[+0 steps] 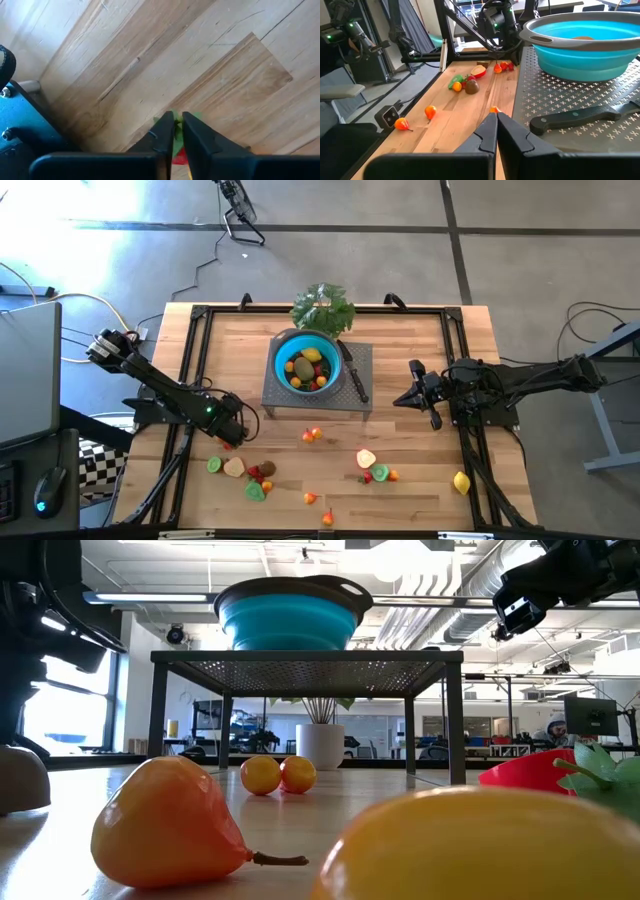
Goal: Pick & Place Fruit
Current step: Put the strawberry into the blue strainer bowl on the shelf
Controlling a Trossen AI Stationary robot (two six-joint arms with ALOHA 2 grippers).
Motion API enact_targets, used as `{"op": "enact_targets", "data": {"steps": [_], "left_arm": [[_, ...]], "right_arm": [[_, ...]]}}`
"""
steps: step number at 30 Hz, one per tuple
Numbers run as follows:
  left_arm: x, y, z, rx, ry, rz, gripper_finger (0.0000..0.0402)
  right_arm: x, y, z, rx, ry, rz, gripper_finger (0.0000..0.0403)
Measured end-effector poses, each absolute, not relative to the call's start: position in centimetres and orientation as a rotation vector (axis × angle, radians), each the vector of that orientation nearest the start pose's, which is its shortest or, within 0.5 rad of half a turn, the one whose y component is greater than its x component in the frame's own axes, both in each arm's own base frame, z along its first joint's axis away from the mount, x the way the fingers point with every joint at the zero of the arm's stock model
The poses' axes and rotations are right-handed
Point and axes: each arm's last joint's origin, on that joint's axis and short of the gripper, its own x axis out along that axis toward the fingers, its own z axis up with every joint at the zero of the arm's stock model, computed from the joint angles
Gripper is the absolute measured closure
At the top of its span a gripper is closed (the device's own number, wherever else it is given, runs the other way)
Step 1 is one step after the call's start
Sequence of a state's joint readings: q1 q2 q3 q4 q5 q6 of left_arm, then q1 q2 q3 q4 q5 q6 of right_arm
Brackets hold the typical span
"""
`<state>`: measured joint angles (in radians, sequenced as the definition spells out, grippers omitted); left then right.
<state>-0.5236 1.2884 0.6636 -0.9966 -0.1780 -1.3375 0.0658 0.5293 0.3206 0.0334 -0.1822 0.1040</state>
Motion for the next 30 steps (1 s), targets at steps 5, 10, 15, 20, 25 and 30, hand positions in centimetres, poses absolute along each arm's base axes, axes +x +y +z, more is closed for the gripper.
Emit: {"op": "enact_targets", "data": {"steps": [5, 10, 15, 20, 25, 30], "left_arm": [[15.5, -8.3, 16.6, -0.509, 1.358, 0.737, 0.0396], [15.5, -8.4, 16.6, -0.510, 1.357, 0.736, 0.0397], [15.5, -8.4, 16.6, -0.523, 1.350, 0.737, 0.0399], [15.6, -8.4, 16.9, -0.562, 1.332, 0.755, 0.0400], [15.9, -8.5, 18.1, -0.574, 1.268, 0.741, 0.0400], [16.4, -8.5, 20.2, -0.590, 1.157, 0.715, 0.0401]], "right_arm": [[13.8, 1.4, 22.8, 0.114, 0.188, 0.238, 0.0400], [13.8, 1.4, 22.8, 0.113, 0.189, 0.238, 0.0400], [13.8, 1.4, 22.8, 0.125, 0.187, 0.240, 0.0400], [13.8, 1.4, 22.9, 0.170, 0.185, 0.238, 0.0400], [13.8, 1.5, 22.9, 0.163, 0.184, 0.242, 0.0400], [13.8, 1.5, 22.9, 0.162, 0.187, 0.242, 0.0400]]}}
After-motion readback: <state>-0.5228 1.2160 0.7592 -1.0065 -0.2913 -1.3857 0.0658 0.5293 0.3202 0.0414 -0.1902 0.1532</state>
